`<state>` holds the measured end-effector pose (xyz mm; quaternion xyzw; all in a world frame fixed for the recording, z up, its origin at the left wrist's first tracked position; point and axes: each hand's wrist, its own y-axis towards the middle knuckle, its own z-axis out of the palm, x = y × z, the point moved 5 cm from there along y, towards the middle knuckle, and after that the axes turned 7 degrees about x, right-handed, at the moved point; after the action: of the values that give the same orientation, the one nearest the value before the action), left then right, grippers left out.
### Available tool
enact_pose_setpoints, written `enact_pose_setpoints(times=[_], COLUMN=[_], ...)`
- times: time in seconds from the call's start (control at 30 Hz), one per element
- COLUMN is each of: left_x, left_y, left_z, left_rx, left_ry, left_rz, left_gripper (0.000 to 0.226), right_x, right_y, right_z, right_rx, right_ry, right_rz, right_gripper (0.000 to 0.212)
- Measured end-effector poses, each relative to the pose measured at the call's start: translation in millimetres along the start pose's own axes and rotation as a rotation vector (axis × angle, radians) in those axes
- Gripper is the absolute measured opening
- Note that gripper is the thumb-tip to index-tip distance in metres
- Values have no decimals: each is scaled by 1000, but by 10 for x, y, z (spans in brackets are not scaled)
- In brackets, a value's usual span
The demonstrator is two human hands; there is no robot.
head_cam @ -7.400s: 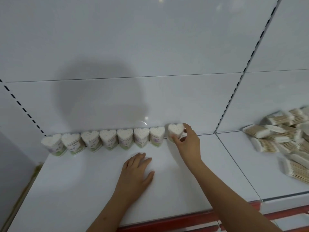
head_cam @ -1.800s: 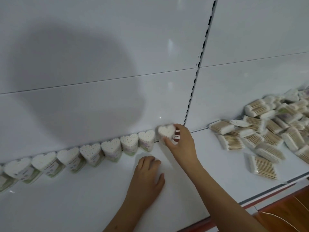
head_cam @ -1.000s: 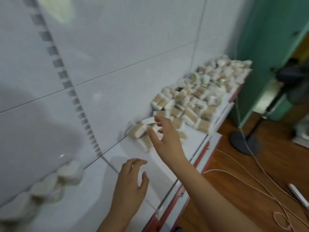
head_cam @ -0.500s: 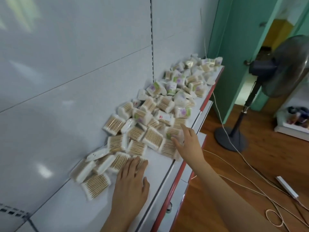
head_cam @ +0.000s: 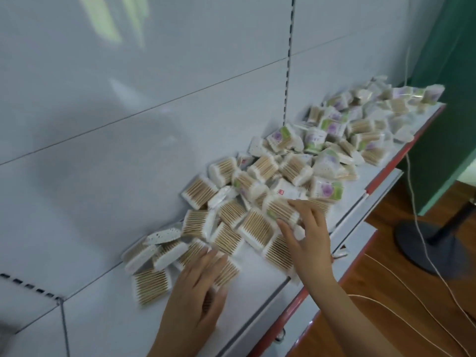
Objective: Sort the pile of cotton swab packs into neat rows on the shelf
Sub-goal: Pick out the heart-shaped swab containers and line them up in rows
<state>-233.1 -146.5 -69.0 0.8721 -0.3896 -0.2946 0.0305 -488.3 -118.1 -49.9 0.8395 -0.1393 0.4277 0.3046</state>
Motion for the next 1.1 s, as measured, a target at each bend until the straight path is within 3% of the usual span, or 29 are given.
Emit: enact_pose_setpoints(times=[0.17,0.27,0.37,0.43,0.6,0.7,0.8,0.93,1.1], left_x=[-253,-300,-175,-37,125,137,141,122,88], left_y=[230,353,353,301,242,240,235,230,216], left_z=[-193,-214,-242,-193,-51,-31,-24,-50,-58], left_rx=[-214,-243,-335,-385,-377,-369,-369,-388,-417], left_ry=[42,43,-120,-235,-269,-289,-280,-282,-299], left_rz=[-66,-88,-193,-272,-362,-382,-380,-377,-369], left_gripper=[70,87,74,65,65,66,66,64,62], right_x=[452,738,901,863,423,194,151,235,591], right_y=[113,5,-122,-77,467,738,823,781,621], right_z=[211,429,621,662,633,715,788,729,671], right_rx=[145,370,563,524,173,170,139,71,147], right_ry=[188,235,267,235,-80,-277,-388,-273,151], right_rz=[-67,-114,-176,-181,-60,32,-16,-89,-126], right_gripper=[41,42,41,45,52,67,56,47,45])
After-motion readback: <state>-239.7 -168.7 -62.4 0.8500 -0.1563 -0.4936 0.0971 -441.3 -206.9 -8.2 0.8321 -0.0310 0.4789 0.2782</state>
